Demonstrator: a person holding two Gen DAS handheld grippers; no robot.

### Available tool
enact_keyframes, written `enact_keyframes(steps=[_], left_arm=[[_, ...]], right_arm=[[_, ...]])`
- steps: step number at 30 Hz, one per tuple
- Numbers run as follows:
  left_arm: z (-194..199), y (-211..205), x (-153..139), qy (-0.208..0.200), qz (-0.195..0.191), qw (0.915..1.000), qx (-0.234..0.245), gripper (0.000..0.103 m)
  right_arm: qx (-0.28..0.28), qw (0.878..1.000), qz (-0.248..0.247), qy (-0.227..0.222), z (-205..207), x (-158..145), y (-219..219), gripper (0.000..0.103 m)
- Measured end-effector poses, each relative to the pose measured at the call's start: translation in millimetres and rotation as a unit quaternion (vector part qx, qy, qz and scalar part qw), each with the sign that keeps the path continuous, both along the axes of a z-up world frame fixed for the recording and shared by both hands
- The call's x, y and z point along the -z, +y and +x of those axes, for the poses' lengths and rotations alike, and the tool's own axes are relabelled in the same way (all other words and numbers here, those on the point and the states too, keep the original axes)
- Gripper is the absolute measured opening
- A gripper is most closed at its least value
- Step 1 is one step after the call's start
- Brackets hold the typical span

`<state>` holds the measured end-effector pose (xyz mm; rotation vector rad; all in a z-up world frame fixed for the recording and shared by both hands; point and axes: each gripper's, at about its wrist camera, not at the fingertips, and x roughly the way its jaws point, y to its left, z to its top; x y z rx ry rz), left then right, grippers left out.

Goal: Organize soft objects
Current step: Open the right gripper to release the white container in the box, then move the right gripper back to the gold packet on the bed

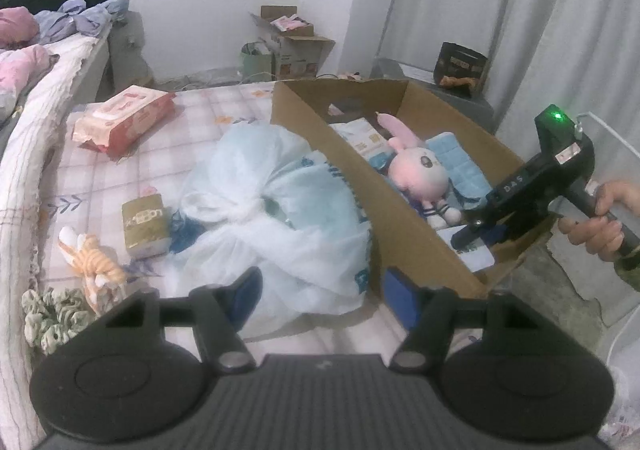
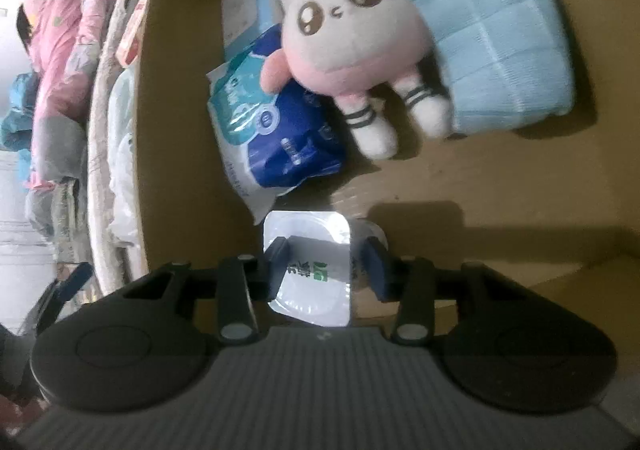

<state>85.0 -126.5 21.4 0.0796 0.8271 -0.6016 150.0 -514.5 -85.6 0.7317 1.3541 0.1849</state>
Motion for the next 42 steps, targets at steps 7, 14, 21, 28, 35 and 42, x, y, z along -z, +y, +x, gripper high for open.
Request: enact_keyframes(steps=[7, 14, 21, 28, 35, 42], left_arm=[[-2, 10, 6, 0.009, -0.007, 0.9998, -0.014, 0.068], [-5, 30, 10, -0.005, -0.007, 0.9992, -0.040, 0.070], [-1, 65, 6, -0.023, -0.014, 0.9960, -0.085, 0.075], [12, 98, 12, -0.037, -0.002, 0.9891, -0.142, 0.075], [41, 112, 23, -0.044, 0.017, 0.9825, -0.180, 0.074], [87, 122, 45, -0.026, 0.023, 0.9798, -0.197, 0.065]], right_arm=[[-0.007, 0.999, 0.039, -0.006, 2, 8, 18, 0.039], [-0.004, 1.000, 0.025, -0.018, 1, 0, 27, 0.043], [0.011, 0.993, -0.068, -0.093, -10, -60, 30, 0.052], [-0.025, 0.979, -0.075, -0.186, 3, -123, 79, 0.056], [-0.122, 0.969, -0.043, -0.211, 70, -144, 183, 0.056], [-0.200, 0.963, -0.057, -0.174, 154, -124, 284, 0.056]])
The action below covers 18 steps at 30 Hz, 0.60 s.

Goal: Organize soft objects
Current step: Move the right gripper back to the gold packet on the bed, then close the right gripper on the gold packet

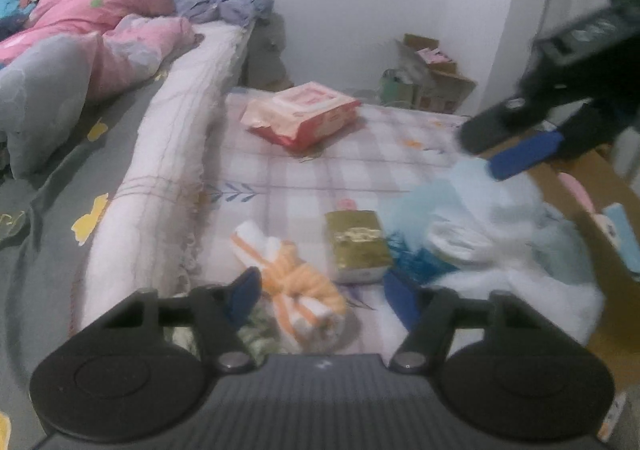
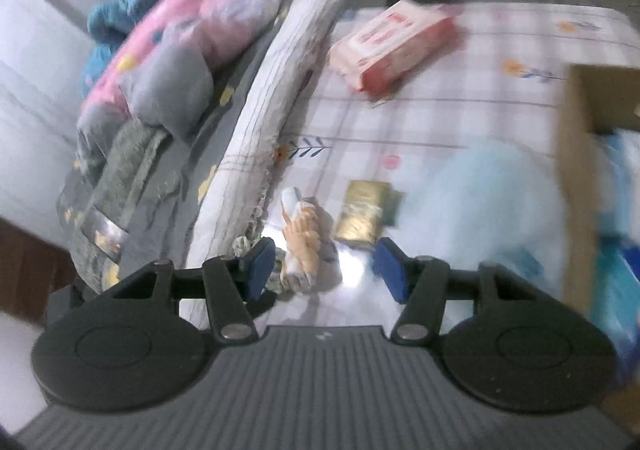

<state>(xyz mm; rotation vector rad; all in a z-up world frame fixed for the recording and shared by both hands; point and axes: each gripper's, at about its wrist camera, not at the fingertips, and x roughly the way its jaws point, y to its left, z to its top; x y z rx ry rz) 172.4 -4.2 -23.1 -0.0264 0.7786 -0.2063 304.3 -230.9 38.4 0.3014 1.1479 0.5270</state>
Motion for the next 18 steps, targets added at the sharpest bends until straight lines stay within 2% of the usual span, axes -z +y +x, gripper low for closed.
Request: enact_keyframes(steps=[5, 10, 14, 18], left_arm=[[34, 5, 24, 0.041, -0.007, 0.9991, -0.002, 0.060], [54, 9, 45, 0.078, -0.014, 0.9968, -0.010, 0.059], [64, 12, 54, 0.091, -0.018, 0.9956, -0.012, 0.057], [71, 17, 62, 0.112, -0.041, 0.9927, -0.017, 0.054]], right_arm=[[-0.016, 0.996, -0.064, 0.052, 59, 47, 51, 0.055], [-0.012, 0.988, -0.119, 0.098, 90, 90, 77, 0.055], [-0.017, 0.983, -0.136, 0.119, 101, 109, 86, 0.056], [-0.025, 0.984, -0.137, 0.112, 105, 108, 92, 0.057]])
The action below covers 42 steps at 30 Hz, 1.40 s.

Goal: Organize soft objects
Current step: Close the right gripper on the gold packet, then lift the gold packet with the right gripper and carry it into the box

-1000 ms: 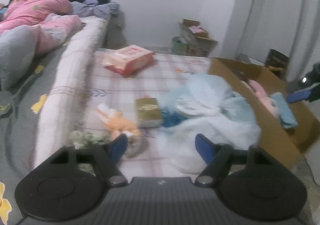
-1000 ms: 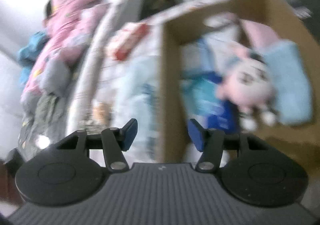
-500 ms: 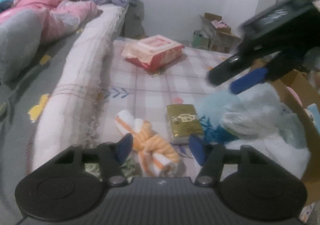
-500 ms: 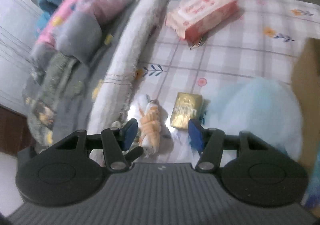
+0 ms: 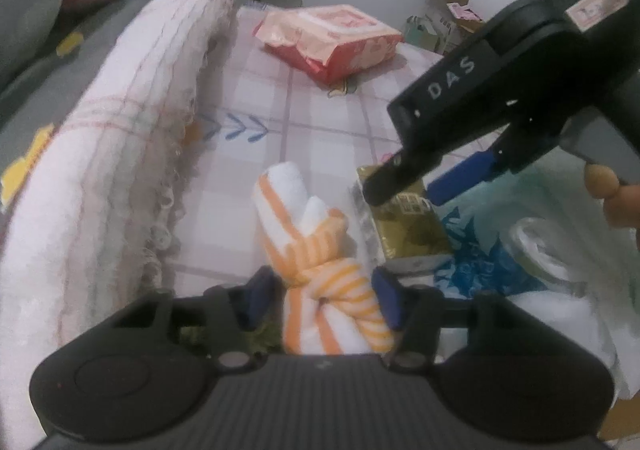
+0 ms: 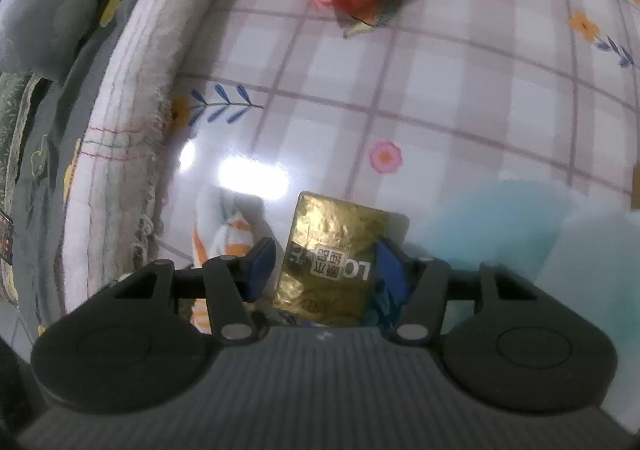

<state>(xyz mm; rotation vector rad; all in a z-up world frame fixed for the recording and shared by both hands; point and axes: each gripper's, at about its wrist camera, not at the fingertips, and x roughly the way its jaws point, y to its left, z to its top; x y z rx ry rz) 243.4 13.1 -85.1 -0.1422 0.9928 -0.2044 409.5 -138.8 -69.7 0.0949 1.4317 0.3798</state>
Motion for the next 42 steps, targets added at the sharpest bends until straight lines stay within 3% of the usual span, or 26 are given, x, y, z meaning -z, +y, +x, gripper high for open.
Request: enact_keyframes(steps=[3, 7, 10, 15, 18, 24, 31, 36, 42], left_arm=[[-1, -1, -1, -0.006, 0.003, 1.0000, -0.002, 0.048], [1, 2, -2, -0.005, -0.006, 0.9999, -0.014, 0.044], [-1, 4, -2, -0.005, -0.009, 0.9998, -0.020, 0.043], [-4, 6, -8, -0.008, -0.016, 0.9995, -0.026, 0.042], [-8, 7, -19, -0.020, -0.022, 0.9991, -0.029, 0.042], [-35, 6, -60, -0.057, -0.054, 0.9967, -0.022, 0.042], [-74, -27, -108, -0.101, -0.093, 0.9902, 0.029, 0.042], [-103, -74, -133, -0.118, -0.121, 0.9801, 0.103, 0.042], [-122, -142, -138, -0.099, -0.154, 0.9652, 0.187, 0.042]], right_arm=[[-0.009, 1.000, -0.008, 0.000, 6, 5, 7, 0.057], [-0.007, 0.999, -0.013, 0.034, 10, 25, 9, 0.055], [-0.011, 1.000, -0.014, 0.020, 6, 23, 11, 0.057], [-0.010, 1.000, -0.004, 0.002, 0, 18, 9, 0.050], [-0.009, 1.000, 0.008, -0.008, -7, 9, 7, 0.050], [-0.009, 0.997, 0.055, -0.044, -36, -38, -10, 0.050], [0.020, 0.989, 0.116, -0.087, -97, -98, -74, 0.050], [0.057, 0.981, 0.134, -0.128, -157, -133, -142, 0.050], [0.120, 0.973, 0.121, -0.158, -229, -146, -232, 0.051]])
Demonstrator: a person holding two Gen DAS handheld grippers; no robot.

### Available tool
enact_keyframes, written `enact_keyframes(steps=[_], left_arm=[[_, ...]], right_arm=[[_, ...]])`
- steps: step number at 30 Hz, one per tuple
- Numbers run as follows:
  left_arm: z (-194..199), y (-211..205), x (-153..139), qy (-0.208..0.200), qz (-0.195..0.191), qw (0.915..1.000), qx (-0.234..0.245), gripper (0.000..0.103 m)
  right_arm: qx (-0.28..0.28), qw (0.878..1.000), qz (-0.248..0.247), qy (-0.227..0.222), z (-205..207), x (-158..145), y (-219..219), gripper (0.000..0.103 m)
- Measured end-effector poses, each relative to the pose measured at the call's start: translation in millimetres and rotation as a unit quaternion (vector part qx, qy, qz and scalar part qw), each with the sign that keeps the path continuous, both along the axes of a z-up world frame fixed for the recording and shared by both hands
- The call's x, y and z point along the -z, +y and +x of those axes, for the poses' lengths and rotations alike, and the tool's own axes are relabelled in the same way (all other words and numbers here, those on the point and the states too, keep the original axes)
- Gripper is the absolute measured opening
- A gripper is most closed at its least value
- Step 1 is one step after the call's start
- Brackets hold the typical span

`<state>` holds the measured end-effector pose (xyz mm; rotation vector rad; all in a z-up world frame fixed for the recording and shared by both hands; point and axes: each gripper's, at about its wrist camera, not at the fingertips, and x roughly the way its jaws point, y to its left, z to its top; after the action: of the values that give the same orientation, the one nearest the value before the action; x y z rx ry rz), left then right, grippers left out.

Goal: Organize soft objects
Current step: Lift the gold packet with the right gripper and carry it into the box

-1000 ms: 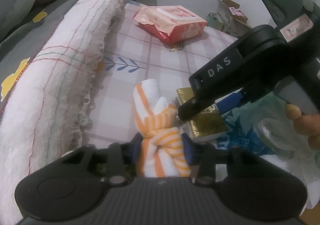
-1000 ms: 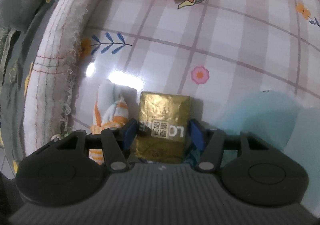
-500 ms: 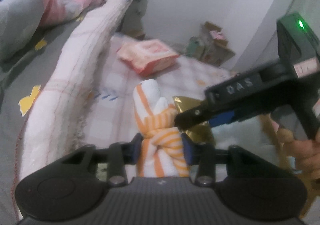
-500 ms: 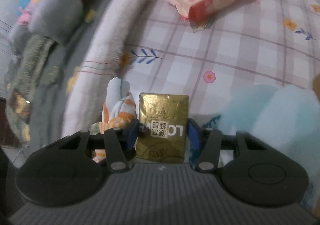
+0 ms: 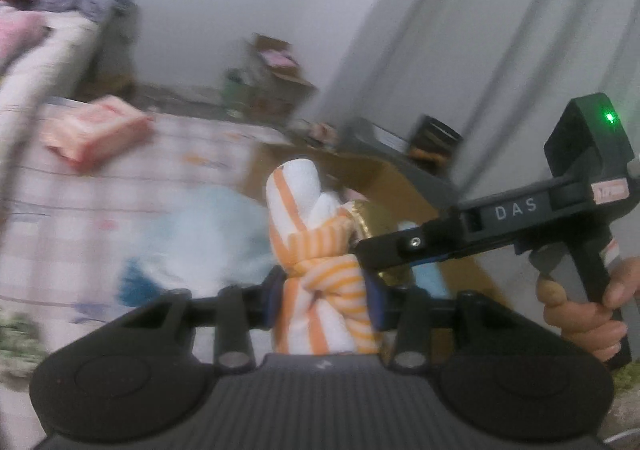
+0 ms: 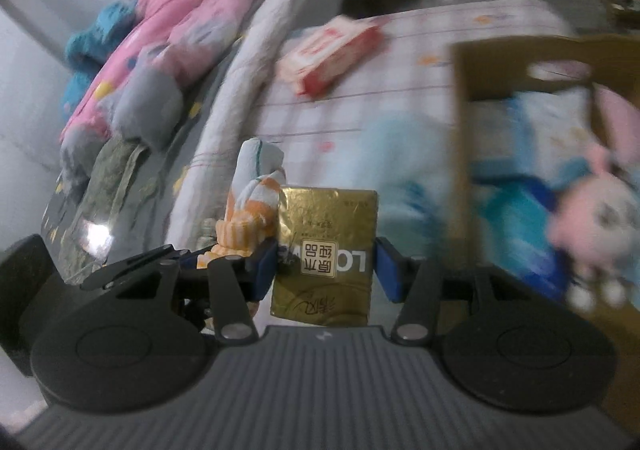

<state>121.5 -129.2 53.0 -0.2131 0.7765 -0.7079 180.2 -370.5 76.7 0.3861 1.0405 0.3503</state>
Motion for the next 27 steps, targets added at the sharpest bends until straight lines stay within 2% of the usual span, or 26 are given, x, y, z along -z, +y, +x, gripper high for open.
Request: enact_keyframes(steps=[5, 11, 13, 20, 23, 27], left_arm=[[-10, -42, 8, 0.019, 0.000, 0.9992, 0.034, 0.042], [-16, -60, 20, 0.032, 0.010, 0.9989, 0.033, 0.042], [-15, -64, 21, 0.031, 0.013, 0.9990, 0.031, 0.042], [-15, -72, 21, 0.031, 0.028, 0.9988, 0.023, 0.042], [-14, -75, 23, 0.035, 0.031, 0.9986, 0.024, 0.042], [-14, -80, 24, 0.037, 0.034, 0.9984, 0.027, 0.042]], right_arm=[[0.062, 0.998, -0.023, 0.006, -41, 15, -69, 0.051], [0.093, 0.992, -0.067, 0.057, -56, 59, -125, 0.051], [0.093, 0.990, -0.078, 0.076, -53, 78, -134, 0.051], [0.063, 0.987, -0.059, 0.138, -39, 130, -138, 0.053], [0.056, 0.984, -0.049, 0.160, -31, 140, -134, 0.054], [0.056, 0.985, -0.018, 0.162, -29, 139, -138, 0.060]])
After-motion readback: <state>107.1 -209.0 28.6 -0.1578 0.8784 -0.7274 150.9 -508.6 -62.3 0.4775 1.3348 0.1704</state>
